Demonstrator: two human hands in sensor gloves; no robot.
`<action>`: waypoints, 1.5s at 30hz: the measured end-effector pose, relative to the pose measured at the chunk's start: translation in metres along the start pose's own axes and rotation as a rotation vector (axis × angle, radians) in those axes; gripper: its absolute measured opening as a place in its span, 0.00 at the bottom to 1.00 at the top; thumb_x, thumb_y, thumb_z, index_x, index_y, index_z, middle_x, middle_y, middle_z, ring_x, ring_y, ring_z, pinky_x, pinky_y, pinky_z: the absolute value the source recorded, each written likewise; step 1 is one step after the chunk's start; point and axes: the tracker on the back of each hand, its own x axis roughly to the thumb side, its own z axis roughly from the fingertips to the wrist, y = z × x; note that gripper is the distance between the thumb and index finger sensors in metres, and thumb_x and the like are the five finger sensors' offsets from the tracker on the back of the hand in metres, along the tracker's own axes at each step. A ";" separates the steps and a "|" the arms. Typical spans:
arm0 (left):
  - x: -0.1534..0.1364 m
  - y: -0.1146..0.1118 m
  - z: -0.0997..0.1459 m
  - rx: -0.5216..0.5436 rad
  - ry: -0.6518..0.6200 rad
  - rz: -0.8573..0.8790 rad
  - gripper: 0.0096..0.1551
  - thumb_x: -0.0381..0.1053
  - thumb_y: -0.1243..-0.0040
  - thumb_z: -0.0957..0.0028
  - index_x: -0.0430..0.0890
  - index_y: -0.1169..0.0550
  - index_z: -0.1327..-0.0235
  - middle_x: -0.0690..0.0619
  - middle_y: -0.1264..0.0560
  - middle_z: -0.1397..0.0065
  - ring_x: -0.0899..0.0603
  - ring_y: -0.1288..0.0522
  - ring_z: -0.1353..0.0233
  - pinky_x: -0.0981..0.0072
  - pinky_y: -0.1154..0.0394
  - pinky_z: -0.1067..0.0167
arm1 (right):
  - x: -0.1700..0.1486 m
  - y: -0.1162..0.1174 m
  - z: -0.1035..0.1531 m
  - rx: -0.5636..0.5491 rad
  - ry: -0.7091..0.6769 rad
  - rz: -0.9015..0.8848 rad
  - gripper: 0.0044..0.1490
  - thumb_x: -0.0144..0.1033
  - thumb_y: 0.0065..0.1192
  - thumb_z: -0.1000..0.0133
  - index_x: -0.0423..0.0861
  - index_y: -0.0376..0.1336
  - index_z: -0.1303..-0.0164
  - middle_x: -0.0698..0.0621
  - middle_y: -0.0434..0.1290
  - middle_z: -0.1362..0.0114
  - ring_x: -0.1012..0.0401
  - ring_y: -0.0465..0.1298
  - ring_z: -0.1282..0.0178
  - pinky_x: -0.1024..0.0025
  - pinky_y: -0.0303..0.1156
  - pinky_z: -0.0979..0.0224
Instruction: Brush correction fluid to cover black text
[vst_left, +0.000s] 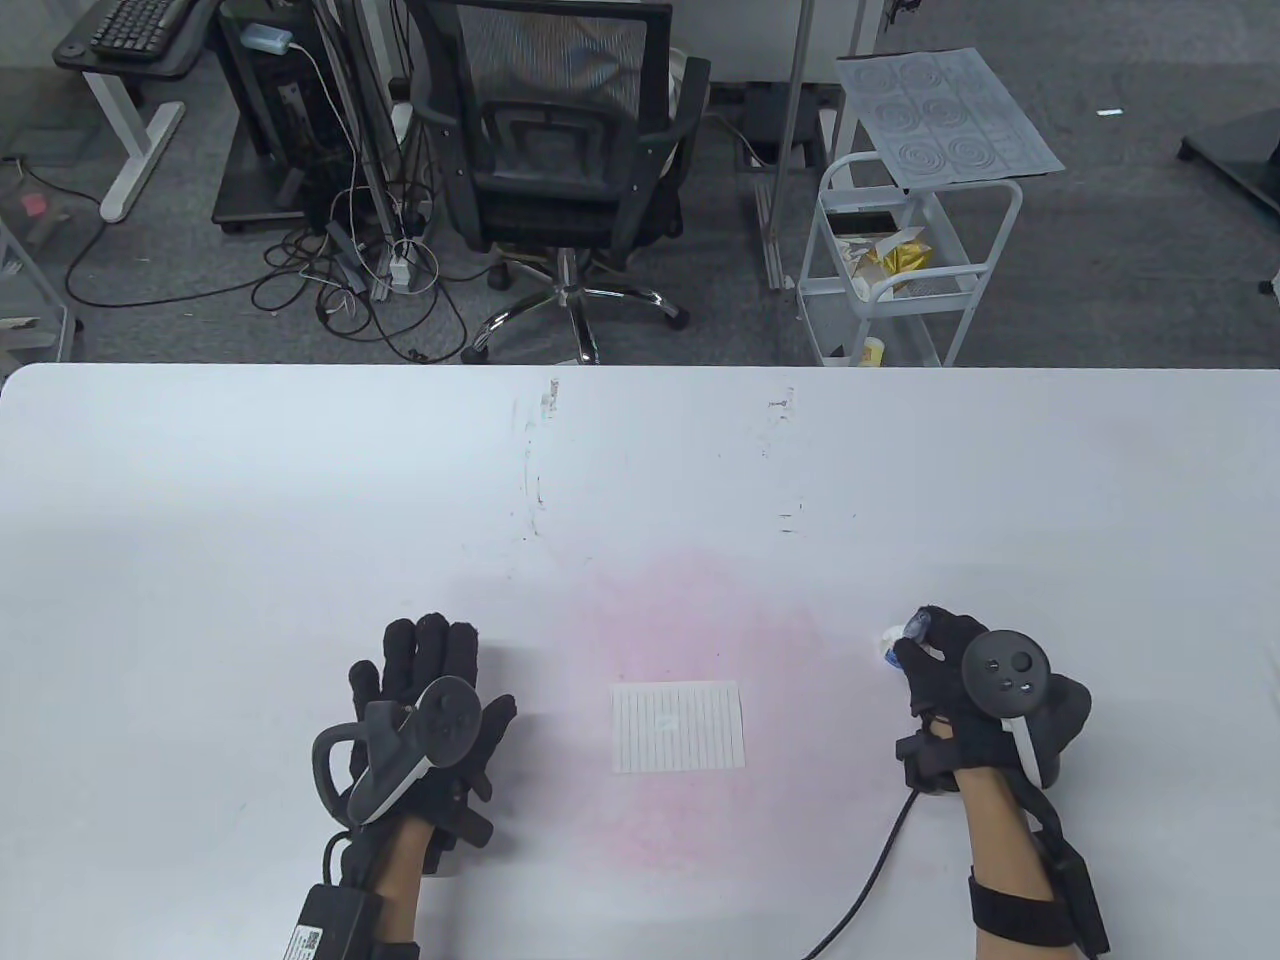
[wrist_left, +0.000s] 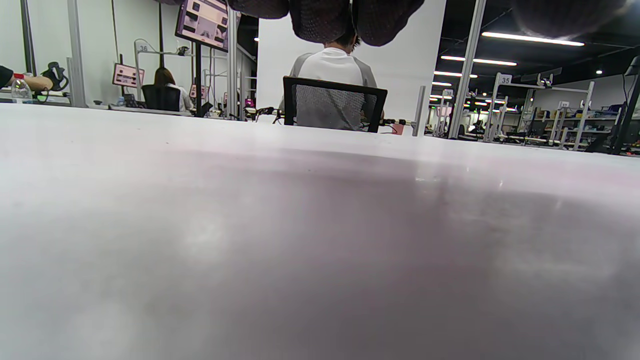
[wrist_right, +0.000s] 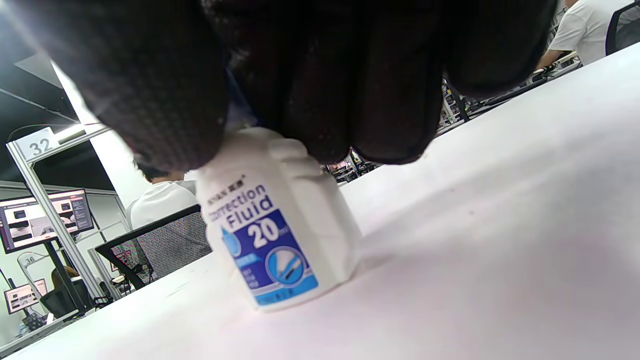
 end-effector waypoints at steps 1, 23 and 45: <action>0.000 0.000 0.000 -0.001 0.000 -0.001 0.49 0.76 0.52 0.58 0.59 0.42 0.22 0.53 0.47 0.13 0.39 0.50 0.13 0.33 0.48 0.23 | 0.000 0.000 0.000 -0.001 0.000 0.001 0.32 0.49 0.79 0.61 0.49 0.74 0.49 0.49 0.78 0.43 0.46 0.83 0.47 0.43 0.71 0.37; 0.005 0.000 0.001 0.011 -0.022 -0.001 0.49 0.76 0.52 0.58 0.59 0.42 0.22 0.53 0.48 0.13 0.39 0.50 0.13 0.33 0.48 0.23 | 0.051 -0.056 0.036 -0.294 -0.235 0.089 0.44 0.61 0.66 0.55 0.48 0.63 0.34 0.46 0.68 0.31 0.42 0.73 0.33 0.39 0.62 0.31; 0.025 0.003 0.005 0.043 -0.083 -0.011 0.49 0.76 0.52 0.58 0.59 0.42 0.22 0.53 0.48 0.13 0.39 0.50 0.13 0.33 0.48 0.23 | 0.112 -0.011 0.081 0.060 -0.525 0.297 0.47 0.66 0.50 0.50 0.55 0.50 0.23 0.51 0.51 0.18 0.44 0.49 0.16 0.35 0.49 0.24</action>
